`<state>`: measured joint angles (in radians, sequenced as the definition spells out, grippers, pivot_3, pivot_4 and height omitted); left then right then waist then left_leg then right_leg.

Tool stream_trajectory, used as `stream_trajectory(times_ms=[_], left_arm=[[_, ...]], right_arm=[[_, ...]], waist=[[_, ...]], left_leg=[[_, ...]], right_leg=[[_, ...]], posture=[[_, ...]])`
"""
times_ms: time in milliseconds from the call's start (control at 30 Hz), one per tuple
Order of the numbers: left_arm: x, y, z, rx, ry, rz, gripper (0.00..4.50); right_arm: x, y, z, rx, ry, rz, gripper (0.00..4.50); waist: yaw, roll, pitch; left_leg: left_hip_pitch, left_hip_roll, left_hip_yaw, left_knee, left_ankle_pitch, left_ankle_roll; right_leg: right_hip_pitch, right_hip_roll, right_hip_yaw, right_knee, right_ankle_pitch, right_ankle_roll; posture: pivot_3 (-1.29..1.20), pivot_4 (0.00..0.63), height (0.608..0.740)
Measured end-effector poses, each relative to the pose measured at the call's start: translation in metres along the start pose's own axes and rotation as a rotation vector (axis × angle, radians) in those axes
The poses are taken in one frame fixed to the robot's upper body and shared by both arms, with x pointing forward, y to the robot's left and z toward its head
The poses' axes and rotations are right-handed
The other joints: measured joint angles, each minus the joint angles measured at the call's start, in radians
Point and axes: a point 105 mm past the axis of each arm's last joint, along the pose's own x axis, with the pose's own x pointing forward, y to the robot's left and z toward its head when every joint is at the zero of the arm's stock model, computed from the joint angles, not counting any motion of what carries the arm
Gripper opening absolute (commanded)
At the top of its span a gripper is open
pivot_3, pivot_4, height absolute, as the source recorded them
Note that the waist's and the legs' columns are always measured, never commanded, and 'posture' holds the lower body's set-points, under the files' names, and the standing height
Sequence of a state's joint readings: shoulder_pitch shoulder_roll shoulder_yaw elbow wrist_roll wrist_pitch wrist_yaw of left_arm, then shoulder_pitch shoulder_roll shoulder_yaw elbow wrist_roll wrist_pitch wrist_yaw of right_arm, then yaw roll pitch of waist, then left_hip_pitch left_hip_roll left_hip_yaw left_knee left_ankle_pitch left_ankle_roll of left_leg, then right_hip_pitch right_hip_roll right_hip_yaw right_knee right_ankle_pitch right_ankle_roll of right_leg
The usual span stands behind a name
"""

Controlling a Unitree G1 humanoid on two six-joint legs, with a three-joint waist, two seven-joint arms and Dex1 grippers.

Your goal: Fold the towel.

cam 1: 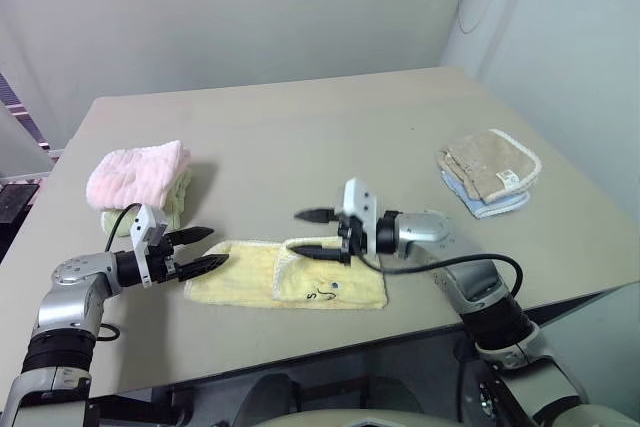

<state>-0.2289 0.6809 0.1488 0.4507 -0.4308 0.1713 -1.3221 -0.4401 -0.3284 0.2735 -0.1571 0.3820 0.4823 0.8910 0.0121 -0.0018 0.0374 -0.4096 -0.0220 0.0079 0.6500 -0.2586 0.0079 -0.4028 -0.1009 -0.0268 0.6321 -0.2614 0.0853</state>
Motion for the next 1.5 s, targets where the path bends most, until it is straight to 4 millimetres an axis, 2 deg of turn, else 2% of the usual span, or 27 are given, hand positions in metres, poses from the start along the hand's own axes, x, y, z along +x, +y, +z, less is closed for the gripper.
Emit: stream_trajectory(times_ms=[100,200,333,433,500,633,767,867,967,1100,1167,1233,1267,1333,1400,1500], left_arm=[[0.008,-0.005,0.019,0.013,-0.048,-0.037,4.5],[0.013,-0.009,0.031,0.029,-0.062,-0.061,4.5],[0.012,-0.009,0.028,-0.007,-0.038,-0.058,4.5],[0.011,-0.012,0.026,-0.021,-0.026,-0.065,4.5],[0.009,-0.013,0.026,-0.018,-0.017,-0.065,4.5],[0.005,-0.013,0.025,-0.015,0.015,-0.057,4.5],[0.005,-0.015,0.018,-0.026,0.038,-0.047,4.5],[0.006,-0.016,0.018,-0.017,0.045,-0.042,4.5],[0.007,-0.022,0.019,-0.019,0.048,-0.051,4.5],[0.015,-0.031,0.04,-0.018,-0.026,-0.092,4.5],[0.022,-0.039,0.057,0.014,-0.071,-0.134,4.5],[0.032,-0.052,0.074,0.038,-0.128,-0.197,4.11],[0.035,-0.059,0.081,0.042,-0.154,-0.238,3.85],[0.044,-0.072,0.089,0.015,-0.188,-0.322,3.14],[0.054,-0.08,0.085,0.0,-0.179,-0.385,2.39],[0.075,-0.093,0.065,-0.03,-0.118,-0.473,1.28]], right_arm=[[-0.017,-0.016,0.01,0.122,-0.101,-0.117,2.74],[-0.037,-0.021,0.003,0.282,-0.127,-0.179,2.74],[-0.064,0.004,-0.009,0.413,-0.068,-0.102,2.74],[-0.072,0.019,-0.014,0.436,-0.031,-0.047,2.74],[-0.069,0.024,-0.018,0.441,-0.002,-0.021,2.74],[-0.049,0.033,-0.04,0.413,0.113,0.02,2.74],[-0.024,0.019,-0.059,0.364,0.158,-0.019,2.74],[-0.009,0.007,-0.061,0.343,0.151,-0.05,2.74],[-0.003,0.004,-0.061,0.324,0.163,-0.045,2.74],[-0.006,0.016,-0.069,0.311,0.19,-0.005,2.74],[-0.013,0.017,-0.06,0.343,0.131,-0.008,2.74],[-0.023,0.01,-0.041,0.334,0.059,-0.032,2.8],[-0.03,0.007,-0.032,0.318,0.032,-0.044,2.36],[-0.044,0.003,-0.02,0.309,-0.016,-0.087,1.79],[-0.053,0.001,-0.018,0.338,-0.046,-0.125,1.05],[-0.062,-0.001,-0.026,0.388,-0.05,-0.193,0.0]], waist=[[0.002,-0.001,-0.001],[-0.002,-0.001,-0.001],[-0.005,0.0,0.0],[-0.007,0.0,0.0],[-0.008,0.0,0.0],[-0.008,0.001,0.0],[-0.008,0.0,0.0],[-0.004,0.0,0.0],[-0.002,0.0,0.0],[0.0,0.0,0.0],[-0.001,0.0,0.0],[-0.001,0.0,0.0],[-0.001,0.0,0.0],[0.001,0.0,0.0],[0.0,0.0,0.0],[-0.002,0.001,0.0]], left_leg=[[0.0,0.0,0.0,0.0,0.0,0.0],[0.0,-0.001,0.0,0.0,0.0,0.0],[0.0,0.0,0.001,-0.003,0.001,0.002],[0.0,0.002,0.0,-0.003,0.002,0.003],[0.001,0.002,0.0,-0.002,0.002,0.003],[0.002,0.002,0.0,-0.001,0.001,0.002],[0.001,0.002,0.0,0.0,0.001,0.002],[0.001,0.002,0.0,0.0,0.001,0.002],[0.001,0.001,0.0,-0.001,0.001,0.002],[-0.001,0.001,0.0,-0.001,0.001,0.001],[-0.001,0.001,0.0,-0.001,0.001,0.001],[0.0,0.001,0.0,0.0,0.001,0.0],[0.001,0.001,0.0,0.0,0.001,0.001],[0.002,0.001,0.0,0.0,0.001,0.001],[0.002,0.002,0.0,0.0,0.002,0.002],[0.002,0.001,0.0,0.0,0.002,0.003]], right_leg=[[0.001,-0.001,0.0,-0.001,0.0,0.0],[0.001,-0.001,0.0,-0.001,0.0,0.001],[0.002,0.0,0.0,-0.001,-0.001,-0.001],[0.002,0.002,0.0,-0.001,-0.001,-0.002],[0.002,0.002,0.0,-0.001,-0.001,-0.003],[0.0,0.001,0.0,-0.001,-0.001,-0.004],[0.0,0.002,0.0,-0.001,0.0,-0.004],[-0.001,0.002,0.0,-0.001,0.0,-0.004],[-0.001,0.001,0.001,-0.001,0.0,-0.004],[-0.002,0.001,0.001,-0.002,0.0,-0.004],[-0.001,0.001,0.001,-0.001,0.0,-0.004],[0.0,0.001,0.001,-0.001,0.0,-0.004],[0.0,0.002,0.001,-0.001,0.001,-0.004],[0.002,0.002,0.001,-0.001,0.0,-0.004],[0.006,0.004,0.0,-0.001,0.0,-0.004],[0.006,0.005,0.001,-0.001,0.0,-0.004]], posture=[[0.0,0.0,0.74],[0.0,0.0,0.74],[0.0,0.0,0.74],[0.0,0.0,0.74],[0.0,0.0,0.74],[0.0,0.0,0.74],[0.0,0.0,0.74],[0.0,0.0,0.74],[0.0,0.0,0.74],[0.0,0.0,0.74],[0.0,0.0,0.74],[0.0,0.0,0.74],[0.0,0.0,0.74],[0.0,0.0,0.74],[0.0,0.0,0.74],[0.0,0.0,0.74]])
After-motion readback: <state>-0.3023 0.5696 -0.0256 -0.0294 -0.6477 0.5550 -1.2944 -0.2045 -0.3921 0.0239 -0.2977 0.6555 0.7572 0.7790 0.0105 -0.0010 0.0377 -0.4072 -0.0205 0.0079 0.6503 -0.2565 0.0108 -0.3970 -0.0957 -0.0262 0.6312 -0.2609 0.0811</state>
